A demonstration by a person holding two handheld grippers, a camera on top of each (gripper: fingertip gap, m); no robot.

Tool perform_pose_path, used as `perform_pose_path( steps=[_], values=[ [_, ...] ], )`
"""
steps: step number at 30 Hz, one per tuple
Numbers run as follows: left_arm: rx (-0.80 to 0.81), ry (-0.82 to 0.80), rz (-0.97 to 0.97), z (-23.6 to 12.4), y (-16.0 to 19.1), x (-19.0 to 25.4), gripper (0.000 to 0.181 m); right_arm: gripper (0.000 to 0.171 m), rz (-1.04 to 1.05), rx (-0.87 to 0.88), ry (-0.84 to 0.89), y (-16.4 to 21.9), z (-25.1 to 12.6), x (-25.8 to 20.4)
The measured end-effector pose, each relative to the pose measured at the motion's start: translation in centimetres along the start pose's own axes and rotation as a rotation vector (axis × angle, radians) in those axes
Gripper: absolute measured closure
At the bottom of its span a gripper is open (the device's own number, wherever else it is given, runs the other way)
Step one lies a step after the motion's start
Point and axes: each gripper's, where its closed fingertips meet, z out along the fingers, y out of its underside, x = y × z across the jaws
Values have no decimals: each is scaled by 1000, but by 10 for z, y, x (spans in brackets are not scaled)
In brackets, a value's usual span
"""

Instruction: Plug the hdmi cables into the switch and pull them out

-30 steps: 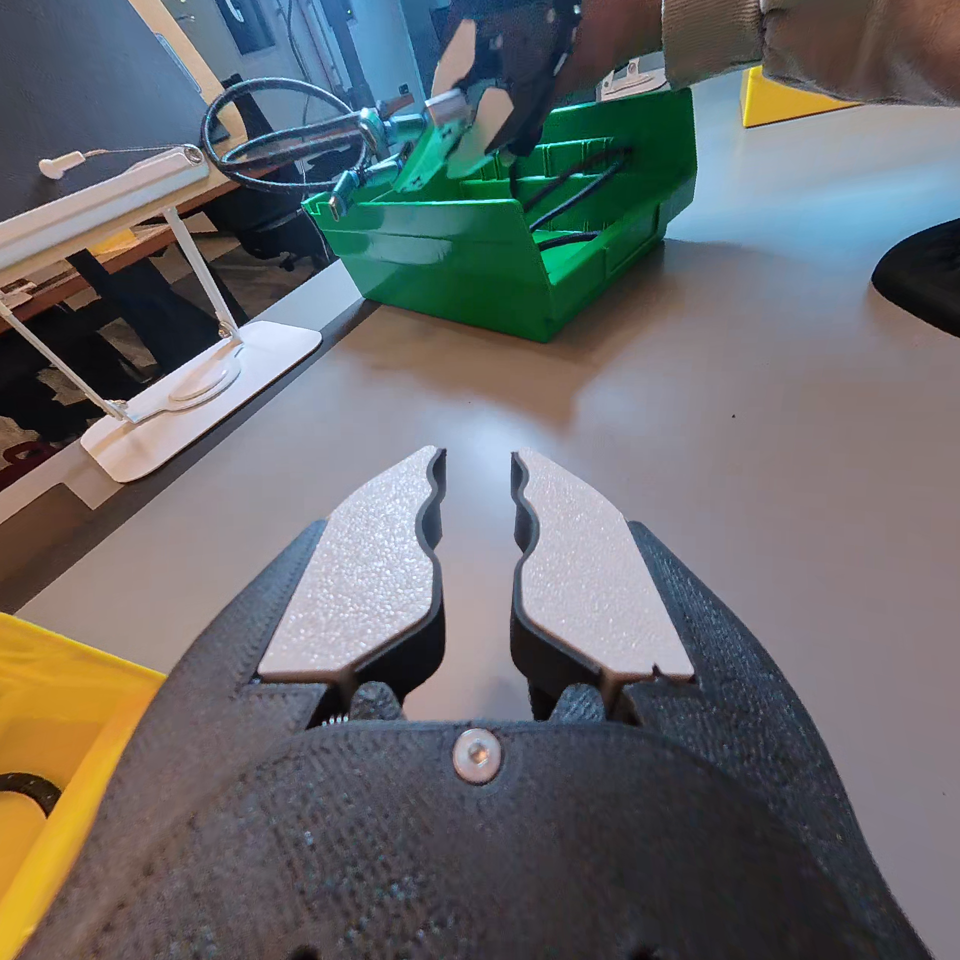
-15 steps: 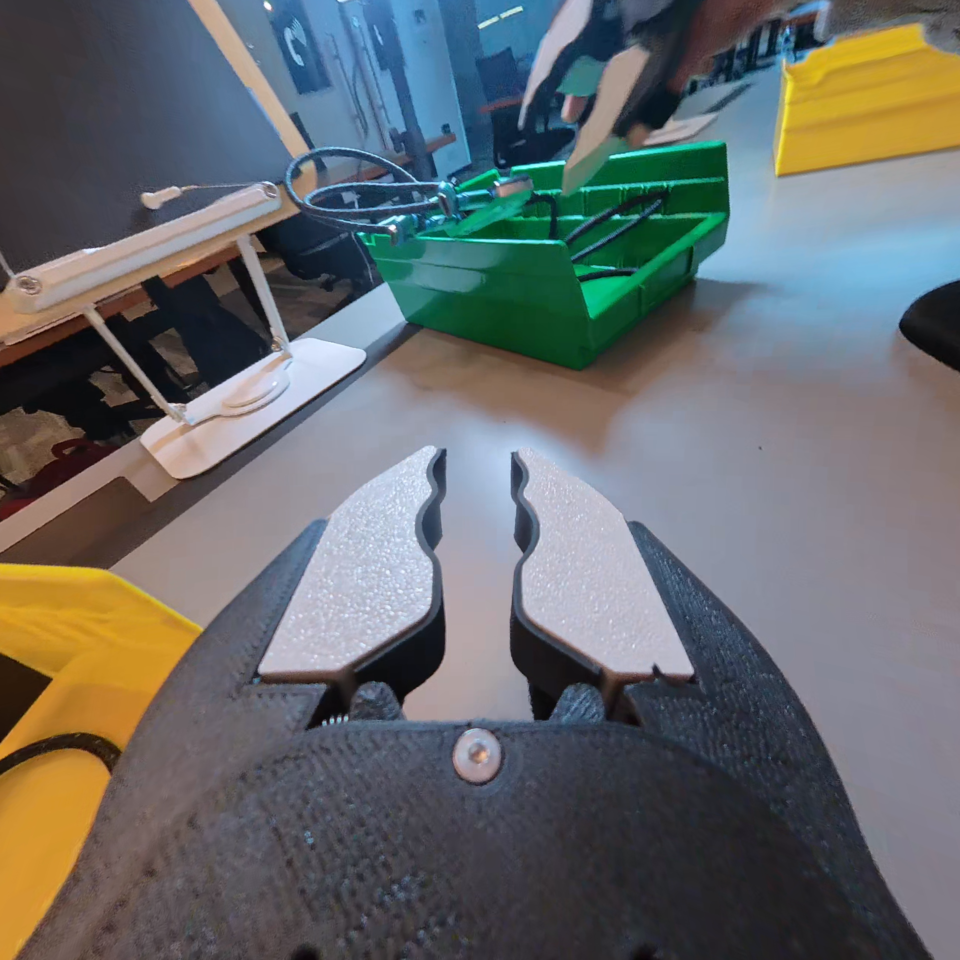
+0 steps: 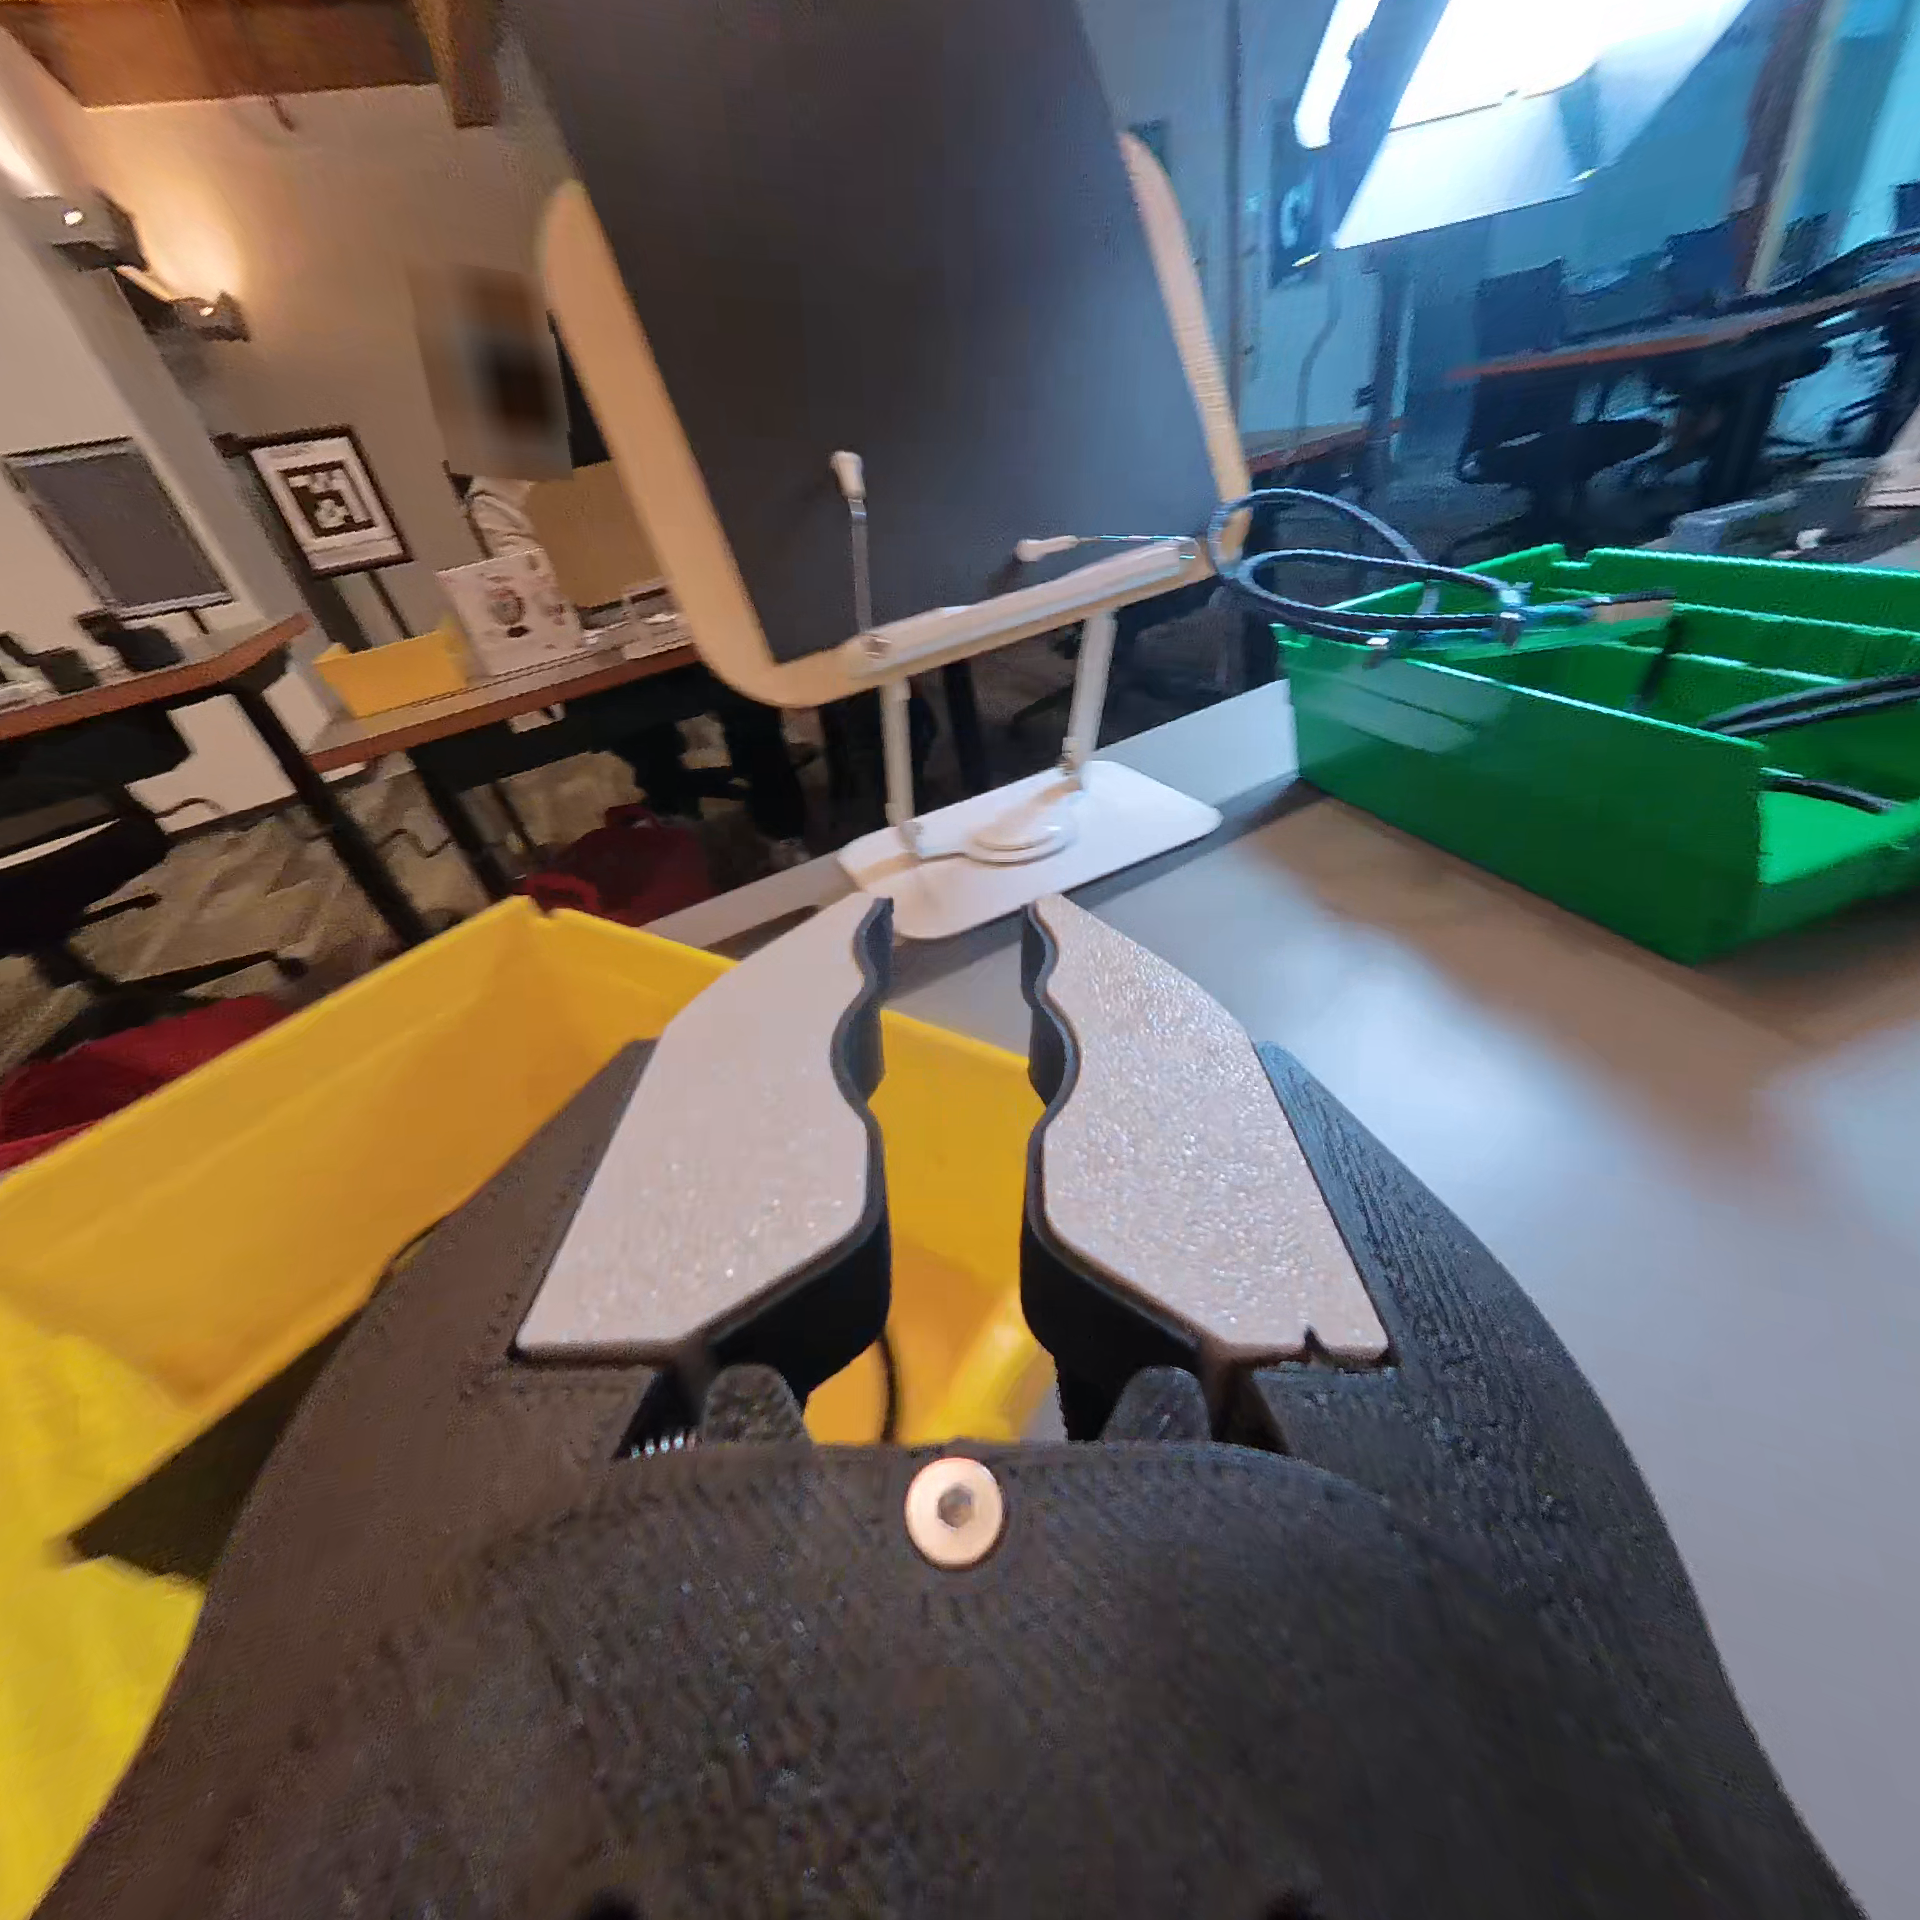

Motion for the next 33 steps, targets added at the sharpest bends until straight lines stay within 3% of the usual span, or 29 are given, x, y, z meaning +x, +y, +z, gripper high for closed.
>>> perform_pose_path(
  steps=[3,6,8,13,16,21,27,33],
  values=[
    [-75,-69,87,-1,-20,-54,159,127,33,-5,-40,4,5,-3],
    [-255,-63,117,20,-22,-106,156,130,19,-14,-84,9,6,-12],
    [-430,-29,123,39,-6,-137,141,134,-21,-15,-99,10,4,-17],
    [-902,72,142,58,77,-187,131,138,-89,-5,-84,9,2,-17],
    [-1117,118,158,57,121,-198,132,141,-95,-13,-76,13,2,-13],
    [-1377,256,112,50,177,-193,118,142,-55,-63,-98,28,10,-8],
    [-1569,343,83,40,218,-190,108,144,-55,-91,-98,38,14,-5],
    [-1622,319,177,44,220,-198,124,145,-28,-102,-103,42,14,-1]
  ],
)
